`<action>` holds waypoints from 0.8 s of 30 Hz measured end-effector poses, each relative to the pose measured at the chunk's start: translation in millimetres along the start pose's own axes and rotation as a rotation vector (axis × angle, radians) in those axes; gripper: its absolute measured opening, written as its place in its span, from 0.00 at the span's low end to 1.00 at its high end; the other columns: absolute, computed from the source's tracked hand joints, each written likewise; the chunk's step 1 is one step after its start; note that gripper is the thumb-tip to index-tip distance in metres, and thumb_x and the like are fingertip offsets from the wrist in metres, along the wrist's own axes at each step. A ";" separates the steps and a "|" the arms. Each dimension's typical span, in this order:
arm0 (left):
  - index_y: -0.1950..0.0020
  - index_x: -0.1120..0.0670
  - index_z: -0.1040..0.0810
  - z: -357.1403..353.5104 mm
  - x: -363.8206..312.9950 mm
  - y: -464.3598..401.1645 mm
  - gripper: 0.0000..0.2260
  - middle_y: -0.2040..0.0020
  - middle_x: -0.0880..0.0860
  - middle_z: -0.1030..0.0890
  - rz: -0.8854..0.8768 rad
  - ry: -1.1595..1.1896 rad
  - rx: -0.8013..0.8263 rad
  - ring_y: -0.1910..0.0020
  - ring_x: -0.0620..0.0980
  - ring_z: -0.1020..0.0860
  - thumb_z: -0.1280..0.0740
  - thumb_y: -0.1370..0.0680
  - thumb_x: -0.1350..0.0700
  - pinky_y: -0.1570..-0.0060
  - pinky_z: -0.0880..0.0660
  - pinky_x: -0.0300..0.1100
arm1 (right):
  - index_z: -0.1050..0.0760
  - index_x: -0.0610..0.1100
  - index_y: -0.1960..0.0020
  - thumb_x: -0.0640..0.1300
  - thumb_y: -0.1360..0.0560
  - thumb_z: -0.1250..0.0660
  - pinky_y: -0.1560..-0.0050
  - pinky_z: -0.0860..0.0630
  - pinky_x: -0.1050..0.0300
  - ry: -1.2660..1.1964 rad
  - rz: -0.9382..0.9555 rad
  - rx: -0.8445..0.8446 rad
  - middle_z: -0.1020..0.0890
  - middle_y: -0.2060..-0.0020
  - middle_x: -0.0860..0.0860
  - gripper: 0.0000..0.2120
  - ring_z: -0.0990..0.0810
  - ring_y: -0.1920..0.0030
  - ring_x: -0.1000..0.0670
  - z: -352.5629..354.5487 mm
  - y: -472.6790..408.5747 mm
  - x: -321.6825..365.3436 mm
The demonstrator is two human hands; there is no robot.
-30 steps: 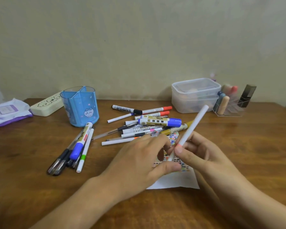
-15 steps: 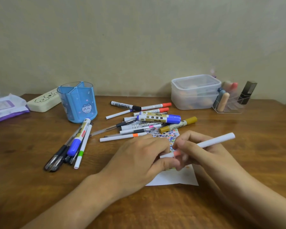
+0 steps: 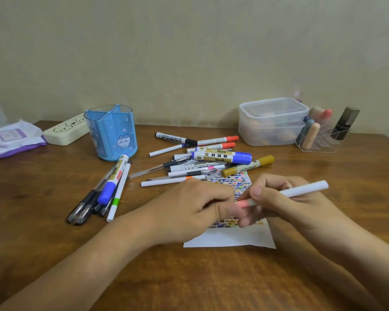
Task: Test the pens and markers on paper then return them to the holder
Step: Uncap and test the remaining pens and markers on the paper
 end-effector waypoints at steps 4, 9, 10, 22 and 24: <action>0.65 0.49 0.30 4.6 11.7 4.7 0.18 0.69 0.47 0.30 0.093 0.029 0.099 0.69 0.43 0.31 0.44 0.20 0.41 0.68 0.37 0.35 | 0.20 0.38 0.63 0.43 0.26 0.36 0.61 0.17 0.54 0.006 0.035 -0.040 0.16 0.65 0.36 0.12 0.16 0.66 0.41 11.0 -1.5 4.2; 0.60 0.51 0.23 37.5 33.1 12.8 0.14 0.68 0.47 0.21 0.202 0.148 -0.150 0.67 0.40 0.25 0.40 0.17 0.51 0.63 0.32 0.32 | 0.16 0.42 0.60 0.46 0.25 0.36 0.63 0.19 0.59 0.068 0.016 -0.138 0.15 0.63 0.39 0.13 0.16 0.64 0.44 39.4 -3.4 7.3; 0.58 0.51 0.22 36.9 32.2 12.3 0.12 0.66 0.47 0.19 0.218 0.128 -0.164 0.66 0.39 0.24 0.39 0.17 0.53 0.63 0.32 0.31 | 0.16 0.42 0.59 0.47 0.26 0.34 0.63 0.19 0.58 0.098 -0.026 -0.088 0.15 0.61 0.38 0.12 0.15 0.62 0.43 33.3 -2.7 2.6; 0.31 0.33 0.35 -8.9 29.8 9.6 0.22 0.44 0.40 0.29 0.246 -0.374 0.227 0.45 0.36 0.31 0.40 0.24 0.31 0.48 0.31 0.37 | 0.14 0.46 0.57 0.37 0.28 0.24 0.56 0.19 0.59 0.435 -0.042 0.046 0.13 0.61 0.48 0.05 0.15 0.59 0.49 19.8 -5.1 -18.1; 0.28 0.32 0.38 -9.7 30.9 9.2 0.28 0.43 0.39 0.30 0.239 -0.381 0.249 0.43 0.37 0.32 0.40 0.26 0.28 0.46 0.32 0.37 | 0.15 0.48 0.57 0.37 0.27 0.25 0.54 0.18 0.53 0.497 -0.025 0.032 0.13 0.61 0.48 0.07 0.15 0.59 0.48 20.5 -7.2 -23.0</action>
Point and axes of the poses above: each hand's wrist, its own y-axis away from the middle knuckle, its own z-axis out of the back of the hand, x = y × z, the point moved 3 cm from there along -y, towards the middle knuckle
